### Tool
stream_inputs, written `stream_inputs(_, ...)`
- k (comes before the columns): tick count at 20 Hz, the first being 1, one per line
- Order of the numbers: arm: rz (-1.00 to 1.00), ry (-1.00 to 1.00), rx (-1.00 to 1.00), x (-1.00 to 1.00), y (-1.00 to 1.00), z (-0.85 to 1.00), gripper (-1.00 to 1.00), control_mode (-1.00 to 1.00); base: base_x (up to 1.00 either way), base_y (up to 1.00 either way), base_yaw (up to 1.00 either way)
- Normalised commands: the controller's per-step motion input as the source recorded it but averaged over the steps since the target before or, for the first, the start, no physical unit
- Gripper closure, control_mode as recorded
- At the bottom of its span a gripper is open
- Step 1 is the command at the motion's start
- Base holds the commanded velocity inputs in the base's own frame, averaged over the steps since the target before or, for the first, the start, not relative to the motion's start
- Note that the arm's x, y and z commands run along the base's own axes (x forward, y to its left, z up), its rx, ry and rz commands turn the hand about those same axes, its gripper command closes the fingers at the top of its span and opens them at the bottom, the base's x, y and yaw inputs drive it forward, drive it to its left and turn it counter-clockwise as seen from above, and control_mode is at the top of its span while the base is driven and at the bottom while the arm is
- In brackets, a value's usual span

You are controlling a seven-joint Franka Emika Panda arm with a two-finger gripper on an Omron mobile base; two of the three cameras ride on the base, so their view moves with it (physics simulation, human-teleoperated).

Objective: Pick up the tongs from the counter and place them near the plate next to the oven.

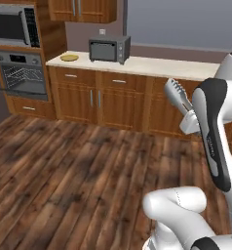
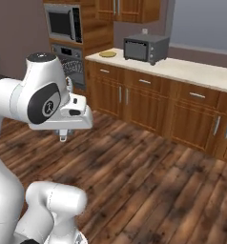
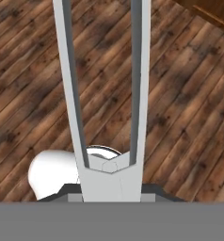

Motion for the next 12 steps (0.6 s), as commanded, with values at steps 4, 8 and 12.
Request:
stream_inputs(4, 0.00, 0.00, 0.00, 0.00, 0.00, 0.00, 1.00, 1.00, 1.00, 0.03, 0.10)
stream_inputs(8, 0.00, 0.00, 0.00, 0.00, 0.00, 0.00, 1.00, 1.00, 1.00, 0.11, 0.14)
stream_inputs(12, 0.00, 0.00, 0.00, 0.00, 0.00, 0.00, 1.00, 1.00, 1.00, 0.36, 0.22)
